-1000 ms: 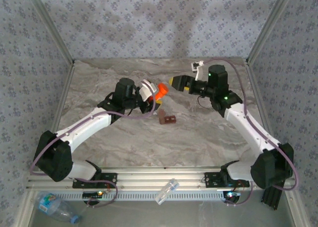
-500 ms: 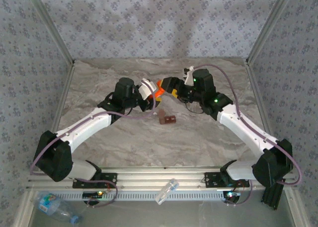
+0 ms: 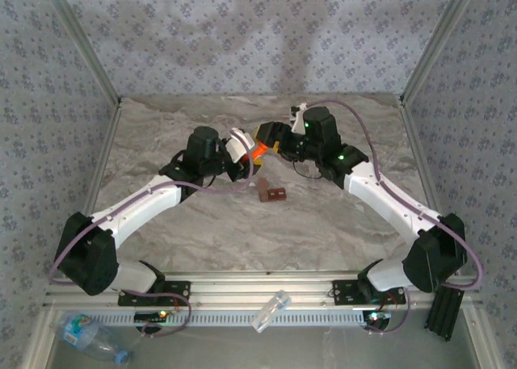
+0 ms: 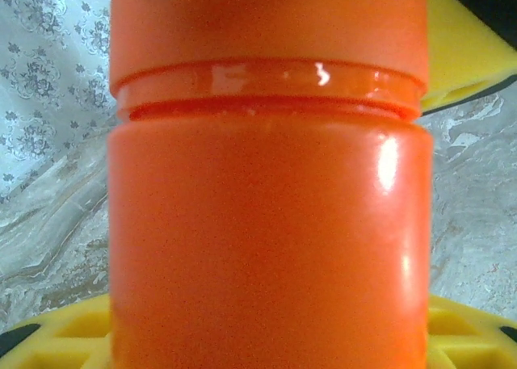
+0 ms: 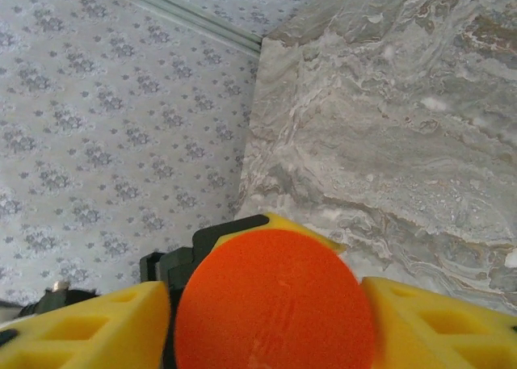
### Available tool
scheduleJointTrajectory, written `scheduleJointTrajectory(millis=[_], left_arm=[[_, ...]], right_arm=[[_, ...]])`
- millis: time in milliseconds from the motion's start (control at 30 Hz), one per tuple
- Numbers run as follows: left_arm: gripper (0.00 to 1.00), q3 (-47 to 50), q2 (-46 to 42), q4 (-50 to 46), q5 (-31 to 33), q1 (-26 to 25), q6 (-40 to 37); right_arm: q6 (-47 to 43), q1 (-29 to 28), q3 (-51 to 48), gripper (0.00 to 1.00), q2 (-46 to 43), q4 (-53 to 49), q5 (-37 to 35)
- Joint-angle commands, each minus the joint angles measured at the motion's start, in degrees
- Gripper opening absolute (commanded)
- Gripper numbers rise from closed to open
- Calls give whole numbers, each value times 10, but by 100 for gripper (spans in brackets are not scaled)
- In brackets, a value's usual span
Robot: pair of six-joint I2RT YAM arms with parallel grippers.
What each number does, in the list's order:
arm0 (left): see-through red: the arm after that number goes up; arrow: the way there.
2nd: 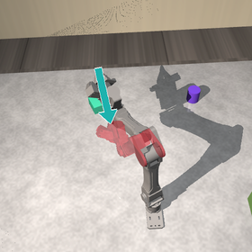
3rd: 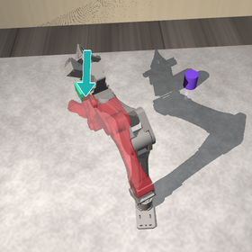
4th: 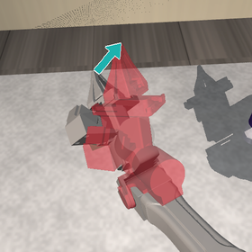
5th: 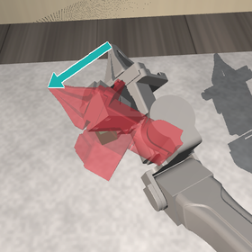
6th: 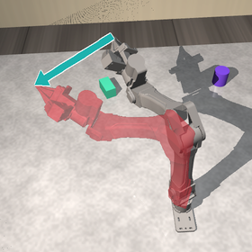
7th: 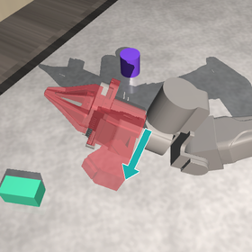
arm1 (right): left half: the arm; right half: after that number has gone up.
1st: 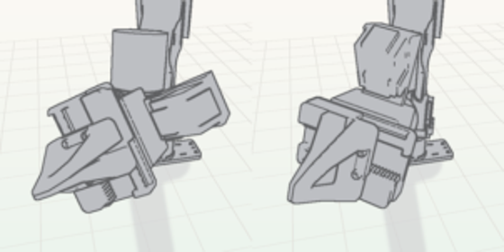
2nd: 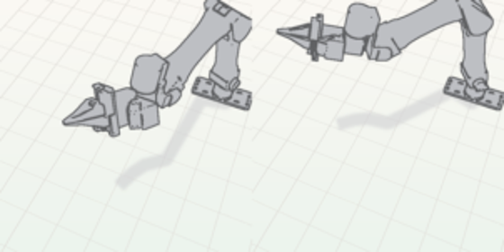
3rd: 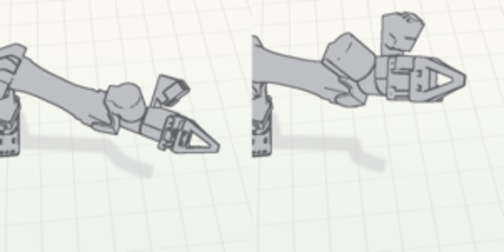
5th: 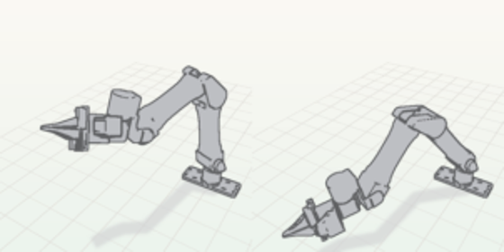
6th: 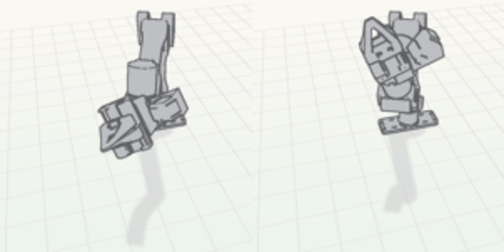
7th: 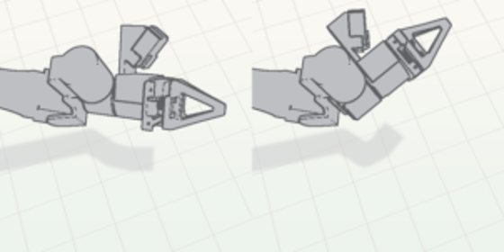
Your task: Sort the pills into containers
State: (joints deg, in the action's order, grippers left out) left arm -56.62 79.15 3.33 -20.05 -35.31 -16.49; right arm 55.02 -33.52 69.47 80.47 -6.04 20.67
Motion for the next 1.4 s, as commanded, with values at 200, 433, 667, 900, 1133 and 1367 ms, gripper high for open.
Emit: scheduleJointTrajectory(millis=[200,433,667,900,1133,1367], left_arm=[[0,3,-18,25,-19,-6,-5],[0,3,-36,5,-75,-1,7],[0,4,-40,-1,-114,2,24],[0,6,-35,6,-77,2,19],[0,12,-31,20,-35,2,0],[0,10,-23,20,-28,0,-6]], right_arm=[[-48,8,7,37,-1,18,26],[-277,100,-51,41,1,111,227],[-306,129,-50,39,36,121,306],[-170,135,-70,75,7,153,231],[18,116,-97,81,-39,128,92],[20,41,-58,84,-40,54,-11]])
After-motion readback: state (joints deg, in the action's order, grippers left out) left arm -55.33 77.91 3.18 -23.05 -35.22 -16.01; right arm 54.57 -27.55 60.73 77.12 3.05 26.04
